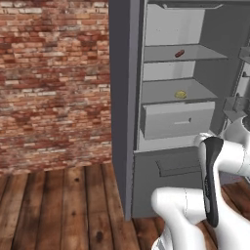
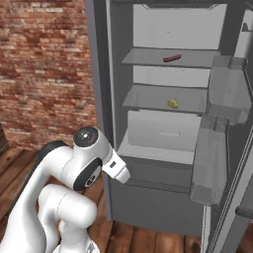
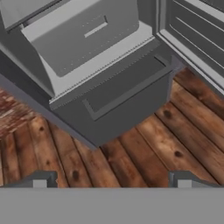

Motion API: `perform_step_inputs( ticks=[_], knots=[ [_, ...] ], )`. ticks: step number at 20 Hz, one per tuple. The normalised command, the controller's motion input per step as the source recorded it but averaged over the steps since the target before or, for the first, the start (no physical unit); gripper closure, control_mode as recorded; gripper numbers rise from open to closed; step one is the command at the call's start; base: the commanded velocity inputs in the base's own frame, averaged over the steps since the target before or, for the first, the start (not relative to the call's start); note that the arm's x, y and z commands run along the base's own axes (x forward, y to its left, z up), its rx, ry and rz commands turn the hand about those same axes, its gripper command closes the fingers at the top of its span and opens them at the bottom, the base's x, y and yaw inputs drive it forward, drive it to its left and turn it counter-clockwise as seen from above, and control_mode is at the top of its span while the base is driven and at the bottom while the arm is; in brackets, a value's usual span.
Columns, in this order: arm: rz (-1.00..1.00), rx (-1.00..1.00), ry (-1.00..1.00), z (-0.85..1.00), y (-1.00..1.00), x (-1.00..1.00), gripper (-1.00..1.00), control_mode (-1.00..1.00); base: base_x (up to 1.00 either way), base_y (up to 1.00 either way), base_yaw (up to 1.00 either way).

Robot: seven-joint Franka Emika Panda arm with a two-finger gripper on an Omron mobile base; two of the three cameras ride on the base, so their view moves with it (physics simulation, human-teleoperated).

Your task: Retrieve the sausage and cheese from the fridge and place them on the cutting board on the counter.

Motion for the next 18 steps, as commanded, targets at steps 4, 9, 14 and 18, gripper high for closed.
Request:
perform_step_inputs(
  ticks=[4,9,14,18],
  knots=[
    [0.0,0.0,0.0,0.0,0.0,0.0,-1.0,1.0,0.54,-0.16,0.0],
    [0.0,0.0,0.0,0.0,0.0,0.0,-1.0,1.0,0.5,-0.38,0.0],
    [0.0,0.0,0.0,0.0,0.0,0.0,-1.0,1.0,0.35,-0.61,0.0],
    [0.0,0.0,0.0,0.0,0.0,0.0,-1.0,1.0,0.32,-0.6,0.0]
  ],
)
